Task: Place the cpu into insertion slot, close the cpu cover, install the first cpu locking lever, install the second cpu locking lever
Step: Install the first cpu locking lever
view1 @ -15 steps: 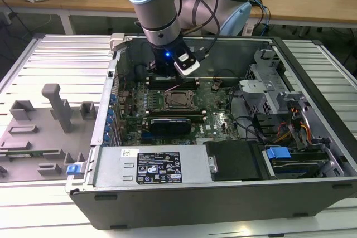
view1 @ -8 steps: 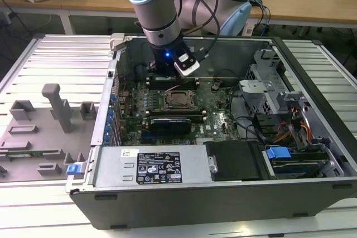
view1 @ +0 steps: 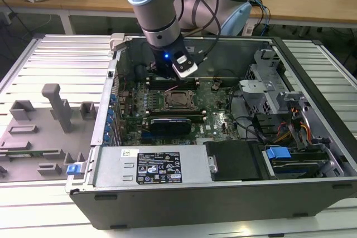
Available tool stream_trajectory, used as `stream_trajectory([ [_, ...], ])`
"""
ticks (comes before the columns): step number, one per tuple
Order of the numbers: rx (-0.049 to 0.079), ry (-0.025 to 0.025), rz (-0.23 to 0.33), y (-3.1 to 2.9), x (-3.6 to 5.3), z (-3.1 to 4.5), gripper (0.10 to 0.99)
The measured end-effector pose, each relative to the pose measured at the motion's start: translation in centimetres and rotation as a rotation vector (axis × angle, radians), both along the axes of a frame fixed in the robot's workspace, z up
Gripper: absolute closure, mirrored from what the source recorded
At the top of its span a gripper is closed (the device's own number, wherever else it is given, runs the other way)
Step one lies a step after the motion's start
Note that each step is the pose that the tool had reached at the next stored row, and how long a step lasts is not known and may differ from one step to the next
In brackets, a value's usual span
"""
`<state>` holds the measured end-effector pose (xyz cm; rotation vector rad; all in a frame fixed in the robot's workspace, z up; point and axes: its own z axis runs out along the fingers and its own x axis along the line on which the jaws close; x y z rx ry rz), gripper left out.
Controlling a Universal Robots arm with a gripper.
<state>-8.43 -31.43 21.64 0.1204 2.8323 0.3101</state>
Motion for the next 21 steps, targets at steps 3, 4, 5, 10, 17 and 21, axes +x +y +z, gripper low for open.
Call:
stream_trajectory([
  [3, 0.0, 0.0, -0.017, 0.07, -0.01, -0.11, 0.98],
  [4, 0.0, 0.0, -0.023, 0.14, -0.01, -0.16, 0.98],
  [5, 0.0, 0.0, -0.027, 0.17, -0.01, -0.19, 0.98],
  [10, 0.0, 0.0, -0.049, 0.51, -0.02, -0.34, 0.98],
  [17, 0.0, 0.0, -0.087, 0.94, -0.02, -0.52, 0.98],
  [21, 0.0, 0.0, -0.105, 1.06, -0.03, -0.61, 0.98],
])
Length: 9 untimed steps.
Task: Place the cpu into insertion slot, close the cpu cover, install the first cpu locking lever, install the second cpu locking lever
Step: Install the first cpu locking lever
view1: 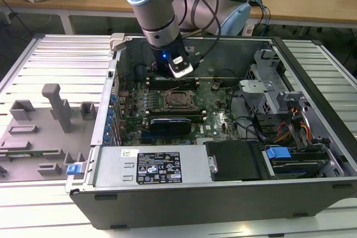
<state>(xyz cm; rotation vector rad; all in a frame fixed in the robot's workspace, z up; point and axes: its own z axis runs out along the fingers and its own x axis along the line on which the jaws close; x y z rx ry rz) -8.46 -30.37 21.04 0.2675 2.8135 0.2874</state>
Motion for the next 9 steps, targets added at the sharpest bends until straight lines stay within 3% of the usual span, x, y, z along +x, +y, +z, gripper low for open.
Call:
stream_trajectory([
  [9, 0.0, 0.0, -0.043, 0.38, -0.07, -0.19, 0.98],
])
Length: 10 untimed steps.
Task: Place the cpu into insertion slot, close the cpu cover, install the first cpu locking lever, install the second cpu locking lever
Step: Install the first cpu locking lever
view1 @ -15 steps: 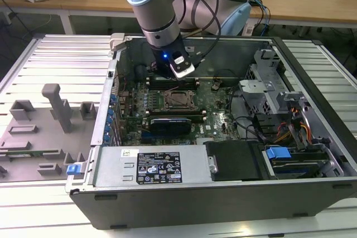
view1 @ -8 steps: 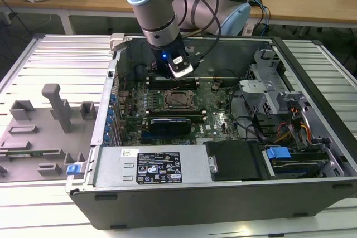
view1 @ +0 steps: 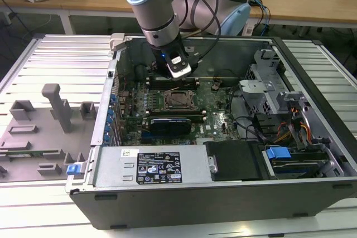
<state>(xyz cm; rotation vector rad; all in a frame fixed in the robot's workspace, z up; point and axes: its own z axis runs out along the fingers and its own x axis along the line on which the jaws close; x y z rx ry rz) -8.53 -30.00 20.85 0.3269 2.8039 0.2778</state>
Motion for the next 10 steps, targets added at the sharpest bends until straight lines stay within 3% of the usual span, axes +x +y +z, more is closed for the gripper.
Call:
stream_trajectory([
  [10, 0.0, 0.0, -0.045, 0.18, -0.01, -0.67, 0.98],
])
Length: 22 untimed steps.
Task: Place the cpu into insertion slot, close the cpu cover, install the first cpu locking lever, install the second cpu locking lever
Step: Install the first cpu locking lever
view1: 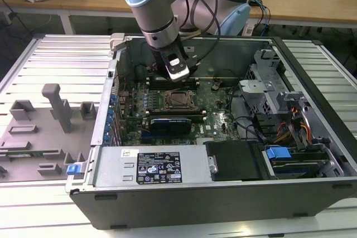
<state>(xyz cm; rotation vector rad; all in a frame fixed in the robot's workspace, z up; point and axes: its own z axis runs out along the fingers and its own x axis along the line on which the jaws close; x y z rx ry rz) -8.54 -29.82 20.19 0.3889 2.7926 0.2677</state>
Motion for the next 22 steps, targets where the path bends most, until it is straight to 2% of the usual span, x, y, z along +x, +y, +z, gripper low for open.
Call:
stream_trajectory([
  [7, 0.0, 0.0, -0.019, 0.05, 0.0, -0.61, 0.98],
  [17, 0.0, 0.0001, -0.032, 0.08, 0.03, -0.99, 0.98],
  [22, 0.006, 0.0004, -0.032, 0.08, 0.09, -1.08, 0.98],
])
